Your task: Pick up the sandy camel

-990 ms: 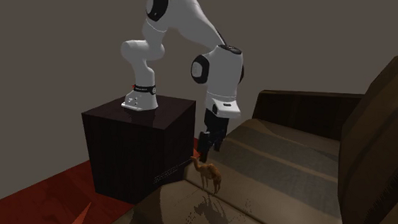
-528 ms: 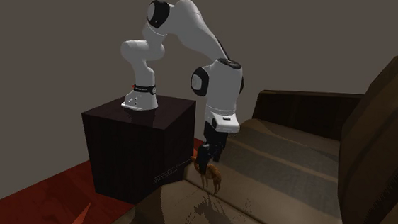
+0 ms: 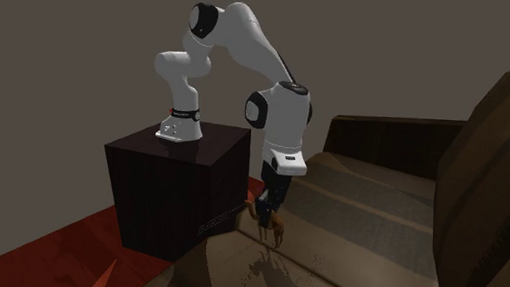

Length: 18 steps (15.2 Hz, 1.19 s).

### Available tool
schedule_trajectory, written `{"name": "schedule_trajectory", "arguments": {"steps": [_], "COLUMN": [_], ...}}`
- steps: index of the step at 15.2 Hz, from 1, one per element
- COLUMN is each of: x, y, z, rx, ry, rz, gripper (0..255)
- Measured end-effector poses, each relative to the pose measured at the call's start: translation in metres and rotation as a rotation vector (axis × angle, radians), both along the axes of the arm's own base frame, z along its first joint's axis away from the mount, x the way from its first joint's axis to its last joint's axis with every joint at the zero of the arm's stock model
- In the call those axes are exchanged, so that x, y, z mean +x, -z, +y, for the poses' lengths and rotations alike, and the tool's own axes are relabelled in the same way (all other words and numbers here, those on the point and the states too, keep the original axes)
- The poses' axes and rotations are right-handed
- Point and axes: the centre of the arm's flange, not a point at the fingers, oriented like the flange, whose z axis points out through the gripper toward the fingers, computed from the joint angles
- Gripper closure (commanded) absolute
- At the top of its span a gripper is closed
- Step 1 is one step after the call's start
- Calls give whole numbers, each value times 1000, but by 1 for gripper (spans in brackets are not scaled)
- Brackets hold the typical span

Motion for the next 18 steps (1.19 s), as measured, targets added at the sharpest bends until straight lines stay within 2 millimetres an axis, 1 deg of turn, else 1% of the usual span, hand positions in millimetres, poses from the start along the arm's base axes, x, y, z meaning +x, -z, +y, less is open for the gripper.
{"name": "schedule_trajectory", "arguments": {"steps": [6,12,18], "x": [0,-1,-1], "y": [-2,-30,-64], "z": [-1,-2,-1], "rx": [0,0,0], "ry": [1,1,1], "rz": [1,1,1], "gripper": [255,255,255]}}
